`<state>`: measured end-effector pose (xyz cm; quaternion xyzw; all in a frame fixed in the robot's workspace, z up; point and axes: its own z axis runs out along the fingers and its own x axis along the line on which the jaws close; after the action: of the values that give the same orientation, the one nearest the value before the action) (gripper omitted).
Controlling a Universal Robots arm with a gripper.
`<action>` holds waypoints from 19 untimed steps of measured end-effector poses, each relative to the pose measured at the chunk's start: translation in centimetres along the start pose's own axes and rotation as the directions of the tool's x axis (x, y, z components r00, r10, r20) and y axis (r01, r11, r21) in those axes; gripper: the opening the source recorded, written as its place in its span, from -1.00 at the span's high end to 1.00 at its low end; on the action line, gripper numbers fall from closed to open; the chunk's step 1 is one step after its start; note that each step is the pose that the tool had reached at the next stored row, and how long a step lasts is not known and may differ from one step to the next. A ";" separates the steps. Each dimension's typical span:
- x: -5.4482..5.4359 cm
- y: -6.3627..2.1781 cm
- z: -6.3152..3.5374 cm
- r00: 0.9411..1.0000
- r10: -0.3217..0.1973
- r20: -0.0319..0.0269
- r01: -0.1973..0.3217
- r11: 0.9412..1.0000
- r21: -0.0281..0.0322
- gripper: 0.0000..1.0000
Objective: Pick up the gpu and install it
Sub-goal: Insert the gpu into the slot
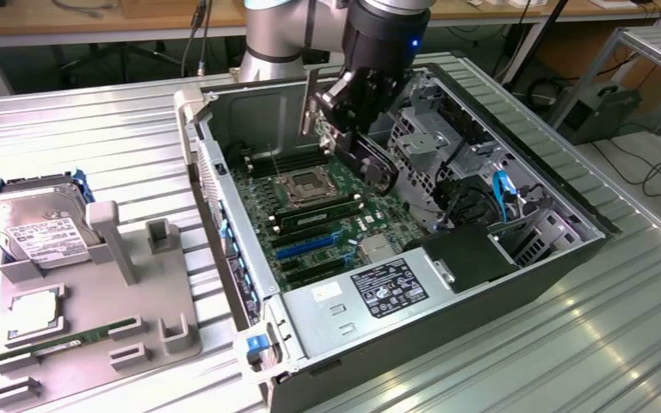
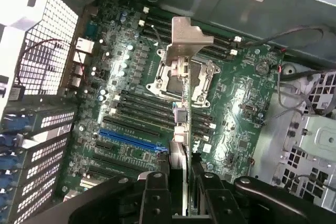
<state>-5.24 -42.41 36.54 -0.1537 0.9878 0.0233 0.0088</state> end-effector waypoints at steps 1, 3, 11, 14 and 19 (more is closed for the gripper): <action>0.0 0.00 0.00 0.999 -0.035 -0.001 0.035 0.999 -0.001 0.47; 0.0 0.00 0.00 0.994 -0.108 -0.005 0.108 0.994 -0.003 0.47; 0.0 0.00 0.00 0.966 -0.260 -0.010 0.260 0.966 -0.008 0.47; 0.0 0.00 0.01 0.958 -0.287 -0.011 0.287 0.958 -0.009 0.47; 0.0 0.00 0.00 0.946 -0.325 -0.013 0.325 0.946 -0.010 0.47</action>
<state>-5.24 -42.41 36.54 -0.3143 0.9490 0.0245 0.0048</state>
